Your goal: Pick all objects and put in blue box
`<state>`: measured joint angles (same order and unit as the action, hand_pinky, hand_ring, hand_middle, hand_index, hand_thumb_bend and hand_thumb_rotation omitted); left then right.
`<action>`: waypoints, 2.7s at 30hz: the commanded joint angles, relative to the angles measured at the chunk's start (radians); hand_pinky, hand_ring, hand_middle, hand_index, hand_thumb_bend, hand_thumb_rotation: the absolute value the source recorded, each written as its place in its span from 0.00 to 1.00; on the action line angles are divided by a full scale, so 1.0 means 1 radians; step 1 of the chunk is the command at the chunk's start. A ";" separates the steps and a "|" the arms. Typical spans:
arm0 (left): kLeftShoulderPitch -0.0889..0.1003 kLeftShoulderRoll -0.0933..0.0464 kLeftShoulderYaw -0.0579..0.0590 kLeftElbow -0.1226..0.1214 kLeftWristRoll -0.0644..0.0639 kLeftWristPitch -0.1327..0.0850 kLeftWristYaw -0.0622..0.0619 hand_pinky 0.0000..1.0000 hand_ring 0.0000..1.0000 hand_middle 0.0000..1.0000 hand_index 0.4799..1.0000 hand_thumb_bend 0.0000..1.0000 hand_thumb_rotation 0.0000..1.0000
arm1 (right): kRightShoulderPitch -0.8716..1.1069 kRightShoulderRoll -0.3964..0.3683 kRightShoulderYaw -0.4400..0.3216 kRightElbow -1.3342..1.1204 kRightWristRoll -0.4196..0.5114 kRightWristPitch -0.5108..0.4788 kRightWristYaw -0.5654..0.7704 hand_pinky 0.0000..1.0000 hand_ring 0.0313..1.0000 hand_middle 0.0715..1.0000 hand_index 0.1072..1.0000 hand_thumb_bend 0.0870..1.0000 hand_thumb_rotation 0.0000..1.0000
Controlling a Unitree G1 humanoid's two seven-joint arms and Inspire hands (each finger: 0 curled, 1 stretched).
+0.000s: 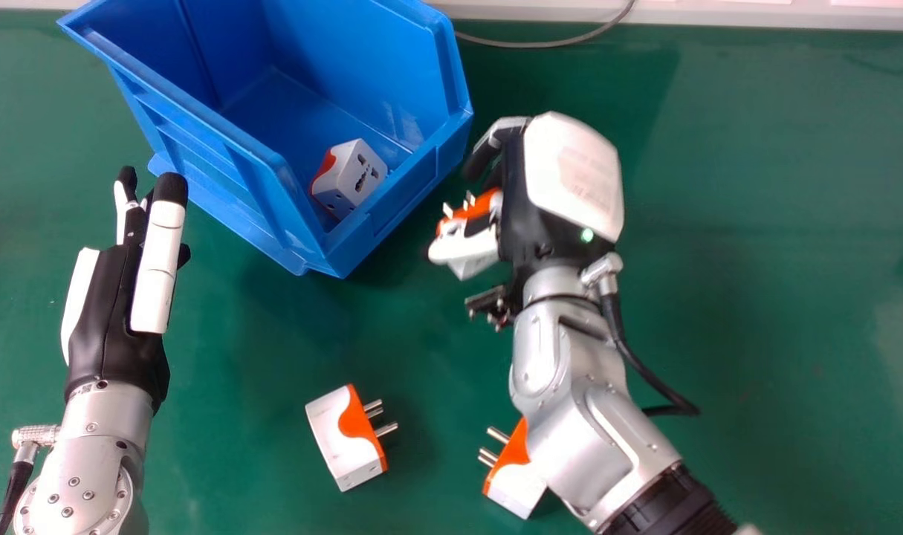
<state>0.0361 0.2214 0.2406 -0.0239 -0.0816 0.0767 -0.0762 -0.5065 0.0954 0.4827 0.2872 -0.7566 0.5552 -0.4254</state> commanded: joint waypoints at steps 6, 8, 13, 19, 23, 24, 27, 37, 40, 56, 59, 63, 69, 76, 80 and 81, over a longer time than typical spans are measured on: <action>-0.004 0.006 0.005 -0.013 -0.006 -0.009 -0.009 0.95 1.00 1.00 1.00 0.78 1.00 | 0.024 0.008 -0.021 -0.153 -0.026 0.004 -0.010 0.16 0.20 0.34 0.42 0.47 0.00; -0.003 0.005 0.005 -0.014 -0.006 -0.008 -0.008 0.95 1.00 1.00 1.00 0.78 1.00 | 0.031 0.008 -0.024 -0.194 -0.028 0.002 -0.004 0.16 0.20 0.34 0.42 0.47 0.00; -0.005 0.005 0.004 -0.013 -0.003 -0.008 -0.007 0.95 1.00 1.00 1.00 0.78 1.00 | 0.040 0.005 -0.022 -0.264 -0.033 -0.022 -0.001 0.15 0.18 0.38 0.41 0.48 0.00; -0.006 0.004 0.003 -0.012 0.002 -0.009 -0.002 0.94 1.00 1.00 1.00 0.78 1.00 | -0.003 -0.001 -0.021 -0.259 -0.041 -0.063 -0.006 0.13 0.17 0.35 0.42 0.47 0.00; -0.008 0.005 0.005 -0.006 0.004 -0.011 0.000 0.94 1.00 1.00 1.00 0.78 1.00 | -0.062 -0.005 -0.015 -0.230 -0.058 -0.075 0.002 0.14 0.18 0.36 0.41 0.48 0.00; -0.009 0.004 0.004 -0.004 0.005 -0.012 0.001 0.94 0.99 1.00 1.00 0.78 1.00 | -0.080 -0.006 -0.014 -0.219 -0.062 -0.078 0.008 0.14 0.19 0.38 0.42 0.48 0.00; -0.012 0.005 0.003 0.002 0.004 -0.014 -0.001 0.93 0.99 1.00 1.00 0.78 1.00 | -0.135 -0.012 -0.007 -0.184 -0.074 -0.090 0.025 0.17 0.23 0.39 0.42 0.48 0.00; -0.011 0.004 0.002 0.003 0.003 -0.019 -0.003 0.94 1.00 1.00 1.00 0.77 1.00 | -0.302 -0.017 -0.008 0.045 -0.053 -0.209 0.021 0.22 0.36 0.43 0.45 0.47 0.00; -0.010 0.005 0.001 0.003 0.005 -0.020 -0.003 0.94 1.00 1.00 1.00 0.78 1.00 | -0.355 -0.011 -0.017 0.135 -0.027 -0.268 0.012 0.19 0.38 0.45 0.43 0.47 0.00; -0.009 0.005 -0.004 0.006 0.014 -0.023 0.002 0.94 0.99 1.00 1.00 0.79 1.00 | -0.635 0.034 -0.014 0.635 0.027 -0.499 -0.081 0.19 0.40 0.46 0.42 0.47 0.00; -0.008 0.004 -0.003 0.007 0.011 -0.026 -0.001 0.94 0.99 1.00 1.00 0.78 1.00 | -0.667 0.043 -0.006 0.681 0.028 -0.509 -0.074 0.21 0.35 0.42 0.45 0.47 0.00; -0.006 0.002 -0.006 0.006 0.015 -0.029 0.002 0.94 0.99 1.00 1.00 0.79 1.00 | -0.684 0.046 0.012 0.705 0.026 -0.514 -0.072 0.25 0.34 0.40 0.47 0.47 0.00; -0.010 0.004 -0.006 0.017 0.018 -0.034 0.005 0.94 1.00 1.00 1.00 0.80 1.00 | -0.705 0.052 0.016 0.728 0.033 -0.535 -0.084 0.25 0.35 0.39 0.46 0.47 0.00; -0.007 0.000 -0.010 0.008 0.016 -0.028 0.012 0.94 0.99 1.00 1.00 0.80 1.00 | -0.740 0.060 0.082 0.711 -0.010 -0.385 0.109 0.68 0.92 0.96 0.93 0.88 0.11; -0.007 0.004 -0.010 0.011 0.014 -0.031 0.008 0.94 0.99 1.00 1.00 0.80 1.00 | -0.733 0.051 0.102 0.668 -0.026 -0.340 0.161 0.95 1.00 1.00 1.00 1.00 0.41; -0.006 0.004 -0.010 0.010 0.014 -0.031 0.008 0.94 0.99 1.00 1.00 0.80 1.00 | -0.732 0.050 0.105 0.665 -0.029 -0.334 0.161 0.97 1.00 1.00 1.00 1.00 0.43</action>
<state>0.0326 0.2196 0.2318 -0.0029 -0.0750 0.0652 -0.0673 -1.1862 0.1481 0.5816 0.9922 -0.7614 0.2151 -0.2575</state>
